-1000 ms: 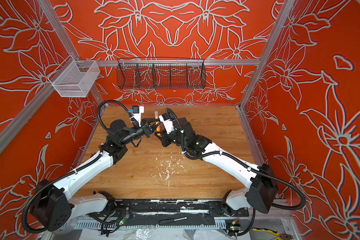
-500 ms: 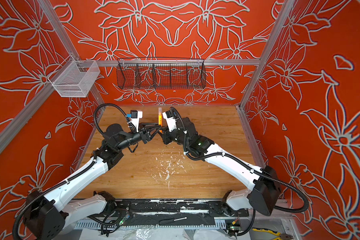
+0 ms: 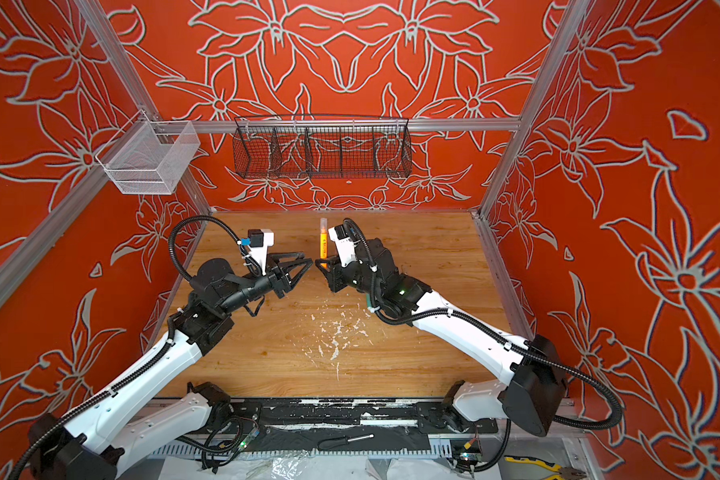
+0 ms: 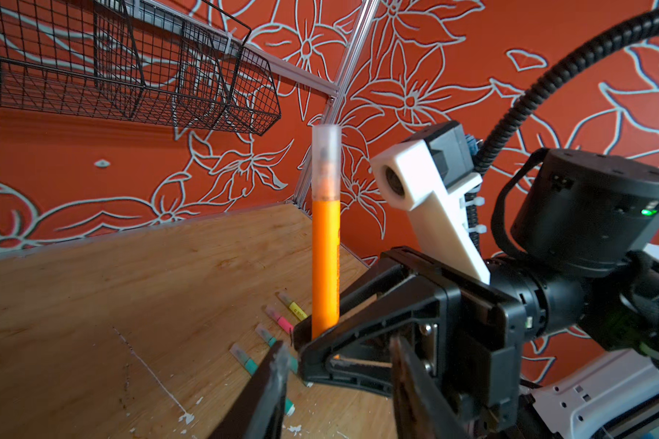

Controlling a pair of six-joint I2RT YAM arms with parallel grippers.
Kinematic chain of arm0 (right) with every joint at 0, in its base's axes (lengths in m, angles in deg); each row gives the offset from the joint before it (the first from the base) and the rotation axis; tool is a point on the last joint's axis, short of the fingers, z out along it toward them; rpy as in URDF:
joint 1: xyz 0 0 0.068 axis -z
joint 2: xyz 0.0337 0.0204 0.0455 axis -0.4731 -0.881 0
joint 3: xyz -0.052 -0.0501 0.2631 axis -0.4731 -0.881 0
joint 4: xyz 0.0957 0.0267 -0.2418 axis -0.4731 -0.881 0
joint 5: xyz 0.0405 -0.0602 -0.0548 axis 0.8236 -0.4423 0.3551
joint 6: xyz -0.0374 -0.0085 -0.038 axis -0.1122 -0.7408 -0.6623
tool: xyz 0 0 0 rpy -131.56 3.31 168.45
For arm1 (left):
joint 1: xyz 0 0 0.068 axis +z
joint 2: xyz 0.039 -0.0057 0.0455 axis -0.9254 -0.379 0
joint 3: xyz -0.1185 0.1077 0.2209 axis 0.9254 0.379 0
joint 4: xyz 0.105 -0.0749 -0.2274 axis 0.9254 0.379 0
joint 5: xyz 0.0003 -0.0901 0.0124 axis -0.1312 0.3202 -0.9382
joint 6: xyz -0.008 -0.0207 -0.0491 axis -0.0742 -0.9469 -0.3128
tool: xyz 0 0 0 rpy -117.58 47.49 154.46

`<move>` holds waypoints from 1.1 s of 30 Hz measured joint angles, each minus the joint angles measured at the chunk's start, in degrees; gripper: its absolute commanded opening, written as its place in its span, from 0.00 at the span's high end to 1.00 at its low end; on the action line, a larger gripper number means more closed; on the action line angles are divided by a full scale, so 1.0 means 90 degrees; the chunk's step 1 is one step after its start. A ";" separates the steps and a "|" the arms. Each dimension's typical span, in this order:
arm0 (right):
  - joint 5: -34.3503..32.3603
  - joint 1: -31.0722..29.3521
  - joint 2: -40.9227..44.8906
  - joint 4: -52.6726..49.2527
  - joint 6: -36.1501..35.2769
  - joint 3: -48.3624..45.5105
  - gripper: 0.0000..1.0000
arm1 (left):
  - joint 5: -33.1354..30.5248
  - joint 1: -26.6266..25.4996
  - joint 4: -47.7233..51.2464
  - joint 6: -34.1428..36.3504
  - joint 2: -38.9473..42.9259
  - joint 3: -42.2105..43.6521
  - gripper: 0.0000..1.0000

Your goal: Insert the pens into the pen caps

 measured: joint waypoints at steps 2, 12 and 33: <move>-0.0109 0.0000 0.0007 -0.0092 0.0027 0.0000 1.00 | -0.0095 0.0000 0.0075 0.0083 0.0044 0.0000 0.57; -0.0493 0.0231 -0.0772 -0.1965 0.0906 0.0000 1.00 | -0.1171 0.0000 0.0270 0.0233 0.0476 0.0192 0.56; -0.0602 0.0588 -0.3621 -0.4121 0.1379 0.1205 1.00 | -0.1919 0.0000 0.0432 0.0029 0.0772 0.0202 0.55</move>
